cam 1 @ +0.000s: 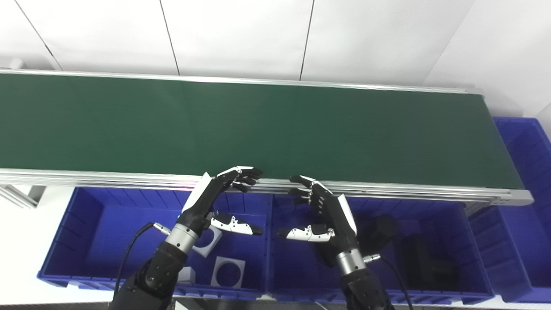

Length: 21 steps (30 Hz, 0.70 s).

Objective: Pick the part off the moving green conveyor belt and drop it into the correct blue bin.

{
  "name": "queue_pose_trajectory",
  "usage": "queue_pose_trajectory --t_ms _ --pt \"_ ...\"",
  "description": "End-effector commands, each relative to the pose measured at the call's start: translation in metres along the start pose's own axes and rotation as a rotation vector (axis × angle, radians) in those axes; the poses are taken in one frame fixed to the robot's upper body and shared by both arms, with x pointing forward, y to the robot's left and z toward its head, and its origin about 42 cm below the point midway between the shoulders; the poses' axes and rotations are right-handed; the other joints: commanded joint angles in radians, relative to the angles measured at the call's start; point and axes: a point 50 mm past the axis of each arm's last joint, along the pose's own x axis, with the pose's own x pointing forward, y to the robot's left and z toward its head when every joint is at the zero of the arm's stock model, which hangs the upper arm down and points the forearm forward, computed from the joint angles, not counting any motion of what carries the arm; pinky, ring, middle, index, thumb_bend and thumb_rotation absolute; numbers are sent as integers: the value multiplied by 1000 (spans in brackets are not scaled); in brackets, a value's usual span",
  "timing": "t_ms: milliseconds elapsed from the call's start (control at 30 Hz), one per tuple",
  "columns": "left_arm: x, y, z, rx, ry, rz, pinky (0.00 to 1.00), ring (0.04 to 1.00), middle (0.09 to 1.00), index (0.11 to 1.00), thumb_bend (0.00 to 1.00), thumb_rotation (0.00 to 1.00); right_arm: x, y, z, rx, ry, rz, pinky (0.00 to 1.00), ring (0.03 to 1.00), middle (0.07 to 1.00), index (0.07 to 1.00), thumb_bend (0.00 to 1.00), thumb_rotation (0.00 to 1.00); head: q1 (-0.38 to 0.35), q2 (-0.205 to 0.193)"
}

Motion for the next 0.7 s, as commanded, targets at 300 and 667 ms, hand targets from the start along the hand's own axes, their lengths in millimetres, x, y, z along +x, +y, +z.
queue_pose_trajectory --t_ms 300,667 --pt "8 4 7 2 -61 18 635 711 749 737 916 0 8 -2 13 12 -79 0 641 714 825 751 843 51 -1 0" --pt "9 3 8 4 -62 17 631 707 748 737 917 0 9 -3 14 12 -81 7 638 715 826 751 840 34 8 -7"
